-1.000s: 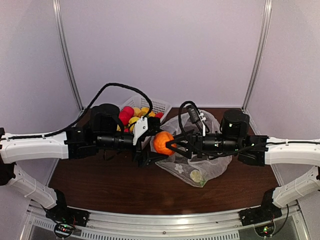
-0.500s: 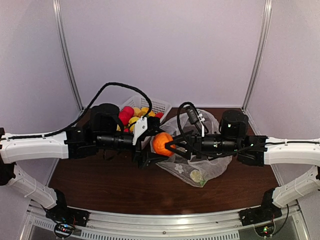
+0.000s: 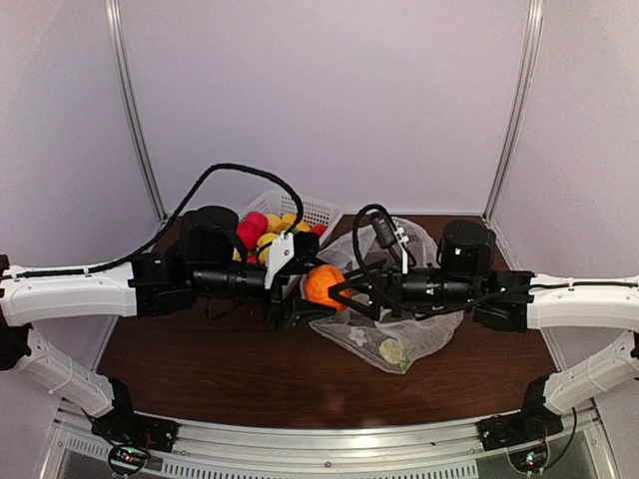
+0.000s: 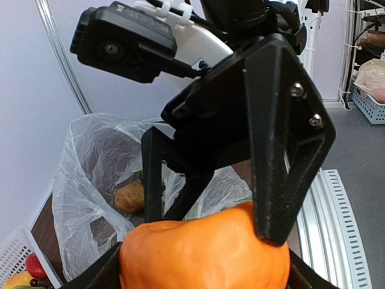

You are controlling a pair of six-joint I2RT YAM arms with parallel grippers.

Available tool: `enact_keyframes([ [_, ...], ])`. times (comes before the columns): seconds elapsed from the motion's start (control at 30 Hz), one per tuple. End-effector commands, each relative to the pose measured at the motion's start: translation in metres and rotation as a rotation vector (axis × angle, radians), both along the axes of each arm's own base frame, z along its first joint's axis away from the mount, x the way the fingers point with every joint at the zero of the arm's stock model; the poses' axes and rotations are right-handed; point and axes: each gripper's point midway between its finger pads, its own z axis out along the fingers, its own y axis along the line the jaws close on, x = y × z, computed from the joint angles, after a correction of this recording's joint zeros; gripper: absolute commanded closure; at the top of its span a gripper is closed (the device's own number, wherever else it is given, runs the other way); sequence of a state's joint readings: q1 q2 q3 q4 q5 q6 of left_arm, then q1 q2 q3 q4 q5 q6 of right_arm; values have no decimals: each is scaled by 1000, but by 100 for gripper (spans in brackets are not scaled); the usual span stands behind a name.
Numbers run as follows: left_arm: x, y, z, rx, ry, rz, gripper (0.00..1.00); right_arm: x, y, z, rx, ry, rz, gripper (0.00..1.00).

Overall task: Untie the knot of the plastic bag and take out the fruit
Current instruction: Pass from the right arm to the left, then place the fake fruit in the bin.

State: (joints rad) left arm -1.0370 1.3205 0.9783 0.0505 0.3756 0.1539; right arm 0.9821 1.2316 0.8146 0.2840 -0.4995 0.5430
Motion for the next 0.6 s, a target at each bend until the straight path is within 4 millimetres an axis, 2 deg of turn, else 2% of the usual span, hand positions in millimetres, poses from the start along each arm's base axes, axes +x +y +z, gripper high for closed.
enact_keyframes([
  [0.0,-1,-6,22,-57,-16,-20,38,7,-6,12,17,-42,-64,8],
  [0.1,0,-5,24,-59,-16,-7,41,14,-18,15,-6,-62,-130,1],
  [0.23,7,-3,25,-57,-19,35,43,28,-43,23,-47,-89,-272,0],
  [0.37,21,1,23,-42,-17,83,44,41,-78,35,-52,-109,-424,0],
  [0.47,42,7,24,-40,0,144,44,52,-108,36,-86,-108,-551,0],
  [0.57,75,20,27,-43,35,239,44,57,-130,28,-146,-109,-638,0],
])
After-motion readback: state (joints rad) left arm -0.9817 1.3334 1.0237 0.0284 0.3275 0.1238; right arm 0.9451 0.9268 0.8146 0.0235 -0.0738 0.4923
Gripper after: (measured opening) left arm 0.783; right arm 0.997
